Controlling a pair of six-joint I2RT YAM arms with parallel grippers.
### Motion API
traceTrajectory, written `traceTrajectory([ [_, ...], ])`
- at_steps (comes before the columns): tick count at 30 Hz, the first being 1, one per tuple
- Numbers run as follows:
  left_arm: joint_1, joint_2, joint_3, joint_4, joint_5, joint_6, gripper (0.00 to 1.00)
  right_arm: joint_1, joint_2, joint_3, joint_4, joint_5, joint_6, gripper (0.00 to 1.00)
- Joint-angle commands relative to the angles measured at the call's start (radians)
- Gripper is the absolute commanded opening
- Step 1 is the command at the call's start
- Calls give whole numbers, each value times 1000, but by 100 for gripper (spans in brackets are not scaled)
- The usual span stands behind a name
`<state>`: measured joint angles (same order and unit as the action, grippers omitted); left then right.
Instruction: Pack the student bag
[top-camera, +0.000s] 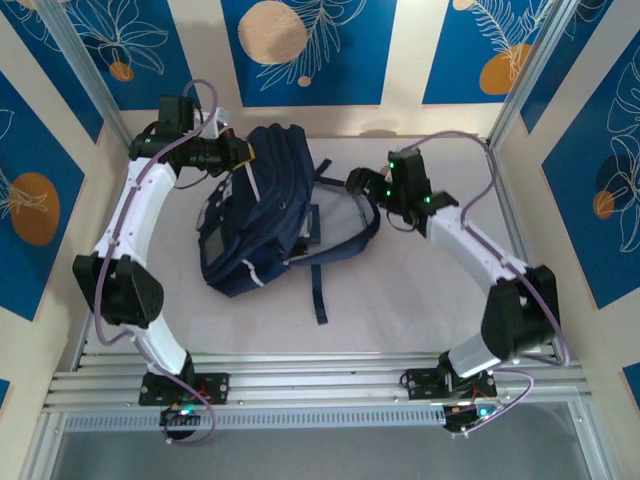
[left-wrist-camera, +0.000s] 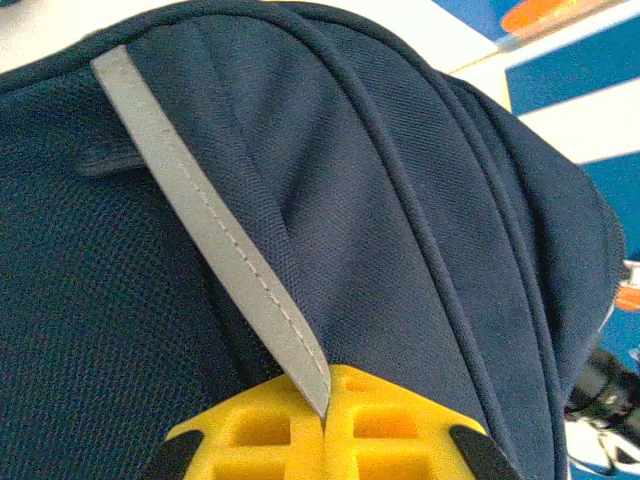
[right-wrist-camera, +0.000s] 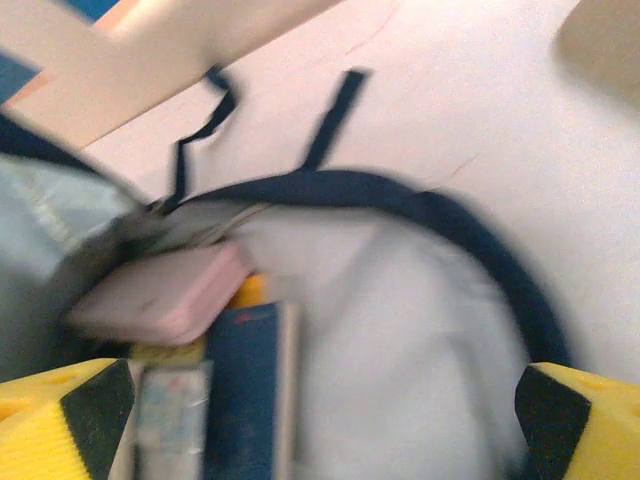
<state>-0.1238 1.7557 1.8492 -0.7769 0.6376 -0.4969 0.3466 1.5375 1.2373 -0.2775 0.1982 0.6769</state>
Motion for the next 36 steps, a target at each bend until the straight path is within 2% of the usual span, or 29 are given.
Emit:
traceTrajectory([
  [1,12,43,51,81,-24,4,0,-79,161,152,-202,115,-126,99],
  [4,-32,53,2,78,-31,40,0,-141,347,346,-311,145,-179,100],
  [7,-63,28,-108,144,-19,37,0,-172,526,553,-428,226,-257,100],
  [10,-72,9,-196,214,18,14,0,-202,667,723,-518,225,-321,100],
  [14,-73,-4,-241,242,44,27,0,-231,741,804,-518,185,-377,100],
  [17,-73,-11,-261,277,69,20,0,-256,800,872,-552,94,-394,100],
  [22,-76,11,-248,280,109,18,0,-311,823,859,-533,-127,-361,100],
  [24,-76,10,-255,282,111,21,0,-322,822,841,-517,-177,-352,100],
  [36,-82,10,-260,286,131,20,0,-317,801,779,-528,-207,-358,100],
])
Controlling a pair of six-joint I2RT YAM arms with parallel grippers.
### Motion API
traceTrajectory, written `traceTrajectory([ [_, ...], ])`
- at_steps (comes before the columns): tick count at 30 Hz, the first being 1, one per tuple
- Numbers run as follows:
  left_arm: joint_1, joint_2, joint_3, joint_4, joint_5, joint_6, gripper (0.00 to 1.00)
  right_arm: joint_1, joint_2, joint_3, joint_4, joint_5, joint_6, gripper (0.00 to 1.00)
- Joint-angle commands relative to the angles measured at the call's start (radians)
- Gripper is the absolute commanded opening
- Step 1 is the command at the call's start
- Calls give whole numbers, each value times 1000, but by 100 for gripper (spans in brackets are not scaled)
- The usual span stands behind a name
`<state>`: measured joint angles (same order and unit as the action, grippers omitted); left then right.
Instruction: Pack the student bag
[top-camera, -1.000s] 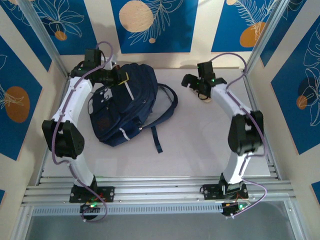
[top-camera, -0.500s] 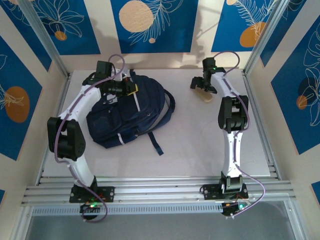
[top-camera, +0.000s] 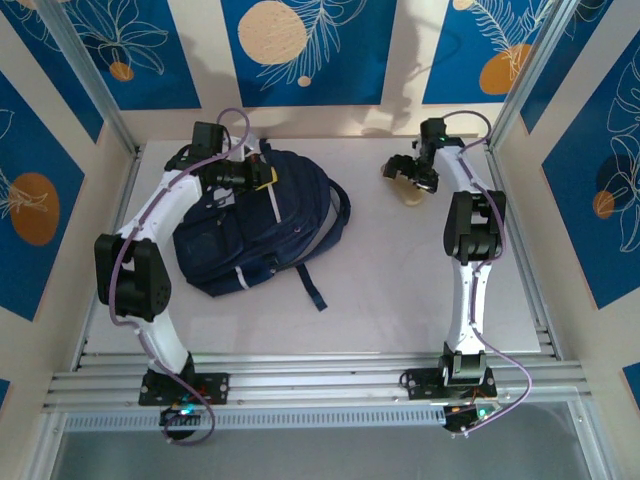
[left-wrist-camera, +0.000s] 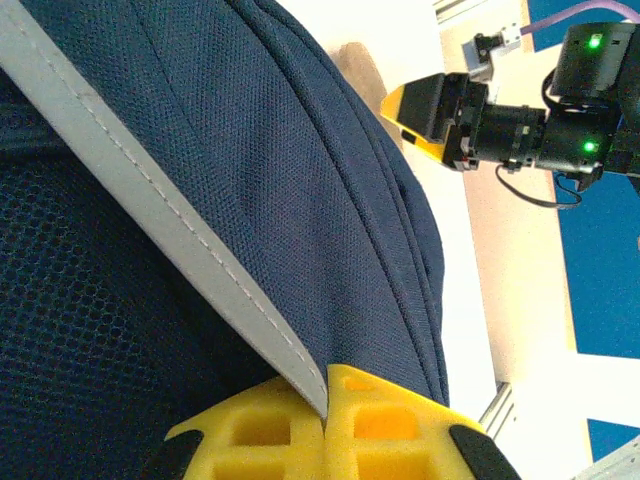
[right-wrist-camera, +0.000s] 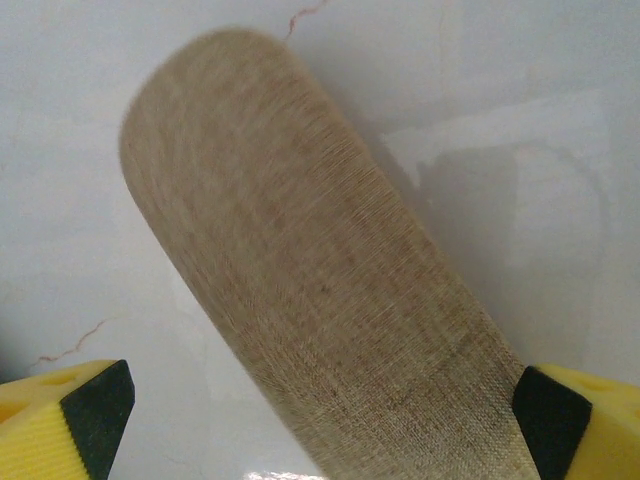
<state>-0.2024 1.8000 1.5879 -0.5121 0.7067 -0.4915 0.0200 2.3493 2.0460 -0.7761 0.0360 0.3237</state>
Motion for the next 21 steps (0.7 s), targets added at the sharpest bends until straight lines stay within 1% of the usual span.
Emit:
traceTrajectory([
  [1,-3,-34,1,21,63,12,0,9,-14,-33,-32,-50,-5,100],
  [3,-3,-33,3,24,68,8,0,14,-21,-41,-35,-55,-4,100],
  [6,-4,-33,4,30,73,1,0,31,-26,-50,-35,-2,-3,100],
  [9,-4,-34,2,33,74,-4,0,45,3,-22,-58,55,9,100],
  [11,-5,-34,0,36,77,-7,0,58,44,33,-94,97,25,100],
  [16,-4,-30,-1,40,76,-9,0,85,184,246,-223,175,61,100],
  [19,-4,-23,4,39,76,-8,0,86,257,369,-274,184,92,100],
  [21,-4,-18,6,38,77,-8,0,83,279,409,-271,169,106,100],
])
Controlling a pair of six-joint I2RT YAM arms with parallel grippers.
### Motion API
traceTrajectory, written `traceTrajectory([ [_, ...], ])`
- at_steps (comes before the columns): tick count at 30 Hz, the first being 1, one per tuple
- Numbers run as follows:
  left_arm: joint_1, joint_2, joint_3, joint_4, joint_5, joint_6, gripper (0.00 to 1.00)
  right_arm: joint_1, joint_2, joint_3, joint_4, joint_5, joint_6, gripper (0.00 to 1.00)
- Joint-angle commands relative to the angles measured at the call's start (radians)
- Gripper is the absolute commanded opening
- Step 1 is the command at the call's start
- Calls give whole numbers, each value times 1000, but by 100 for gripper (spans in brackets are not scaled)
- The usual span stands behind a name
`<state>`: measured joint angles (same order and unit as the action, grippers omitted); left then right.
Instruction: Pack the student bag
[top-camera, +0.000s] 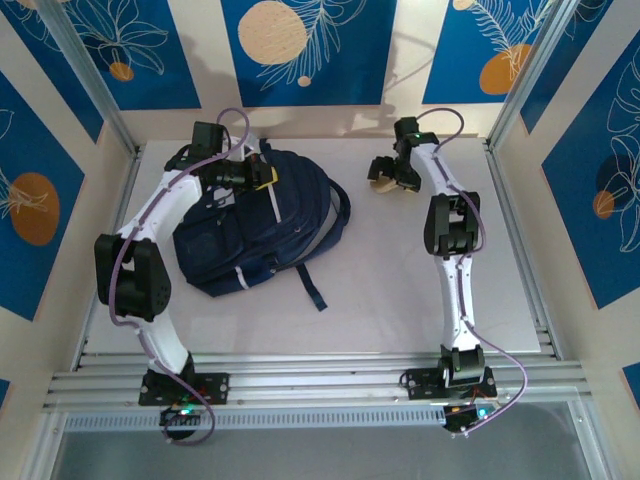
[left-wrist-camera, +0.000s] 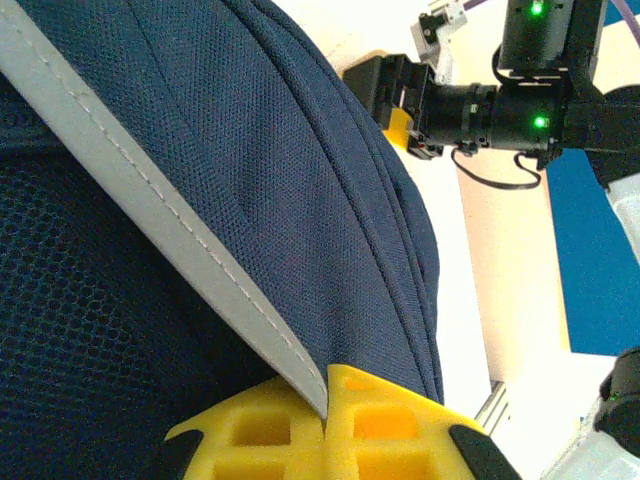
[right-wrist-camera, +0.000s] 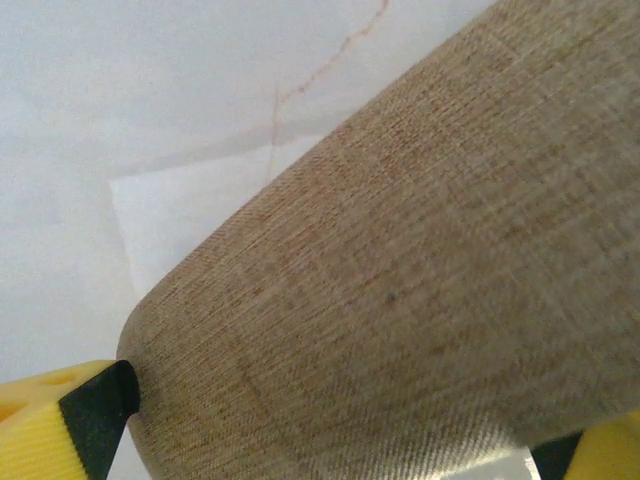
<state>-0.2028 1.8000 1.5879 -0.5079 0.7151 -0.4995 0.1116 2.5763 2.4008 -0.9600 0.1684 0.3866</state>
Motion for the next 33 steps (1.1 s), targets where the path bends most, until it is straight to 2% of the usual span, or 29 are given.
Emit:
traceTrajectory([
  [1,-4,-15,7,35,70,-1,0,-9,60,69,-80,29,50,100],
  [8,-3,1,24,27,76,-1,0,-27,67,110,-36,-41,106,100],
  [12,-4,2,29,21,75,3,0,-59,67,103,-7,-128,184,100],
  [19,-4,2,27,16,73,6,0,-80,68,101,10,-96,276,100],
  [33,-4,27,46,5,73,15,0,-120,81,100,163,-265,370,100],
])
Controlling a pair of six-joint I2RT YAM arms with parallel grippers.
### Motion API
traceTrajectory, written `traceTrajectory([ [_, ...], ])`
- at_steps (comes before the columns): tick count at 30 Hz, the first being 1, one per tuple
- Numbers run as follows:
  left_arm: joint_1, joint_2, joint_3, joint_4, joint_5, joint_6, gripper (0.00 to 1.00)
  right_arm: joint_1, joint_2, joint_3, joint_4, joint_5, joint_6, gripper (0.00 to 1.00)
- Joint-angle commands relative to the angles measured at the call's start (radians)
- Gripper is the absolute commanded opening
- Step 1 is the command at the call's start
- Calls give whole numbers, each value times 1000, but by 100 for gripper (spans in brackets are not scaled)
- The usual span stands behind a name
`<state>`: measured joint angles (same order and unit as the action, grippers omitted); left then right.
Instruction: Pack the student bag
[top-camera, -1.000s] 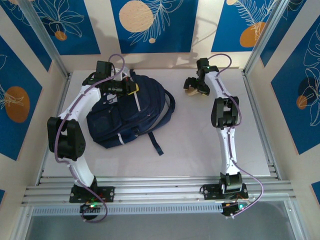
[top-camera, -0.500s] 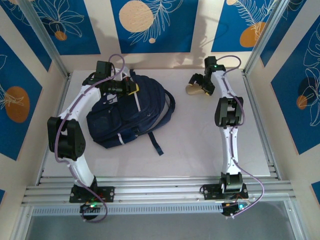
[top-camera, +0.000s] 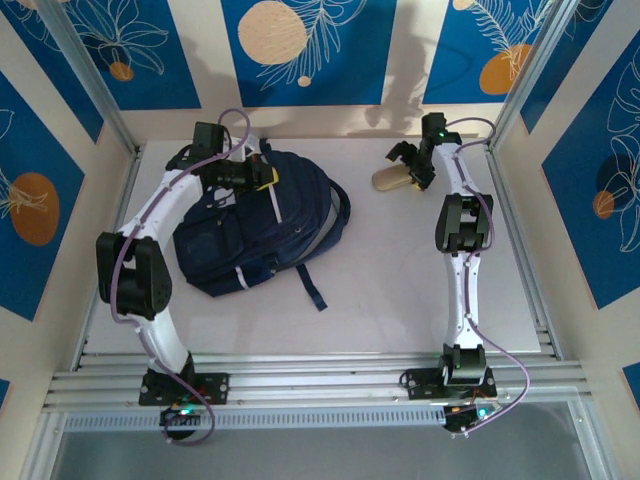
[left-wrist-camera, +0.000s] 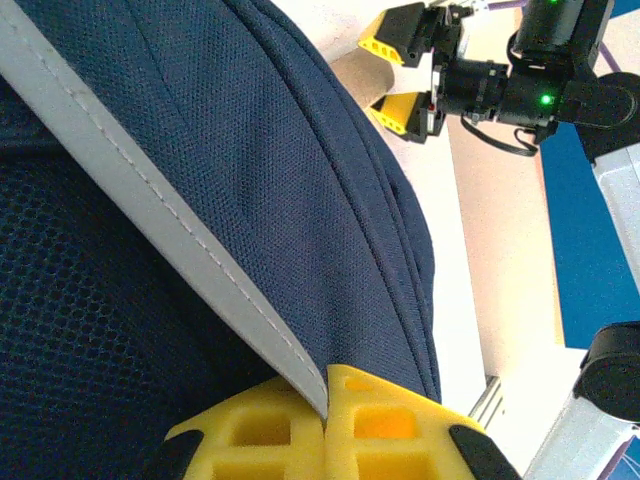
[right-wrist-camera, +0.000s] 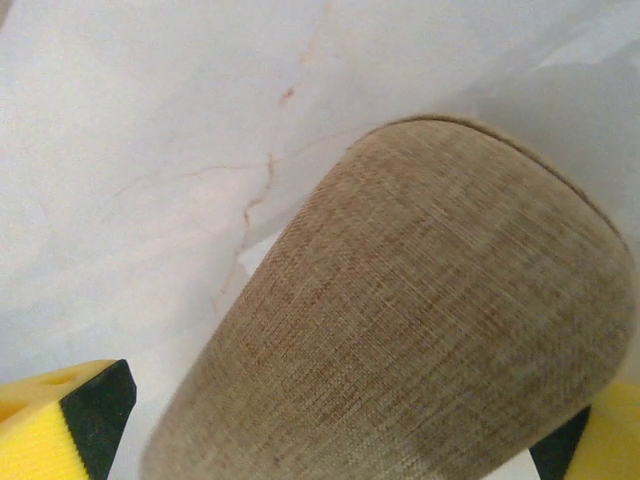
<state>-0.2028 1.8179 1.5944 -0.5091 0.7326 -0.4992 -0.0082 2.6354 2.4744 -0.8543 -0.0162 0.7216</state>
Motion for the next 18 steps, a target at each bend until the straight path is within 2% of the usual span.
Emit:
traceTrajectory([
  [1,-3,11,41,6,56,14,0,-2,21,23,78,-101,40,100],
  [5,-3,19,50,-2,56,17,0,-4,33,44,131,-166,51,100],
  [9,-3,25,58,-4,59,16,0,5,65,108,36,-123,26,99],
  [16,-6,23,52,5,69,7,0,32,70,74,-72,-78,-80,99],
  [18,-7,23,50,10,72,4,0,52,72,77,-105,-27,-132,99],
])
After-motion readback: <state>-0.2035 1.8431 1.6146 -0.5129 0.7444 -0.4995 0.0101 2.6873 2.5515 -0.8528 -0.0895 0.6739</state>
